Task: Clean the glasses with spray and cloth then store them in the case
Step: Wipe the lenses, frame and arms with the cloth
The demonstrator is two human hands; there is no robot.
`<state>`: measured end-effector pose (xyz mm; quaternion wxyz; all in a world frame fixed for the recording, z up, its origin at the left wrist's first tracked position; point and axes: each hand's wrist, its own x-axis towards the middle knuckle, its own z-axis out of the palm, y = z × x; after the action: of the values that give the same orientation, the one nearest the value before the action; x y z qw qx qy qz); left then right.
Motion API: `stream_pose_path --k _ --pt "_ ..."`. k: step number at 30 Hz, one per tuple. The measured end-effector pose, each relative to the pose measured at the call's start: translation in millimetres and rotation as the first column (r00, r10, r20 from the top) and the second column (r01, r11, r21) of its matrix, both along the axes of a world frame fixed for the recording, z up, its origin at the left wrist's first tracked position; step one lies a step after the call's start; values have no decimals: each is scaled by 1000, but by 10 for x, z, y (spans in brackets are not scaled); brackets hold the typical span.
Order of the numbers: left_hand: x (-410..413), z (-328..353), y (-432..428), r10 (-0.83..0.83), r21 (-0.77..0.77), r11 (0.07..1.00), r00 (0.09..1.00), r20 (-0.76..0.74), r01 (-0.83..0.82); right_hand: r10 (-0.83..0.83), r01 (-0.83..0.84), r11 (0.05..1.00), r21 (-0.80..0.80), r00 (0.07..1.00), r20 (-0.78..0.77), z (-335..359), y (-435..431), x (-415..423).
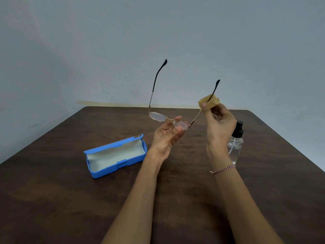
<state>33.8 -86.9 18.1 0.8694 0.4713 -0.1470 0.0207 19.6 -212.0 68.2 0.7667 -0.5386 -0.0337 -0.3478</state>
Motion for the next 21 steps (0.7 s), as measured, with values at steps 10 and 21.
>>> stream_pose_path --k 10,21 --pt "10 -31 46 -88 113 989 994 -63 95 -47 52 997 -54 995 87 157 -222 -73" --pt "-13 -3 38 -150 110 981 984 -96 160 -46 46 962 -267 999 8 82 -221 4"
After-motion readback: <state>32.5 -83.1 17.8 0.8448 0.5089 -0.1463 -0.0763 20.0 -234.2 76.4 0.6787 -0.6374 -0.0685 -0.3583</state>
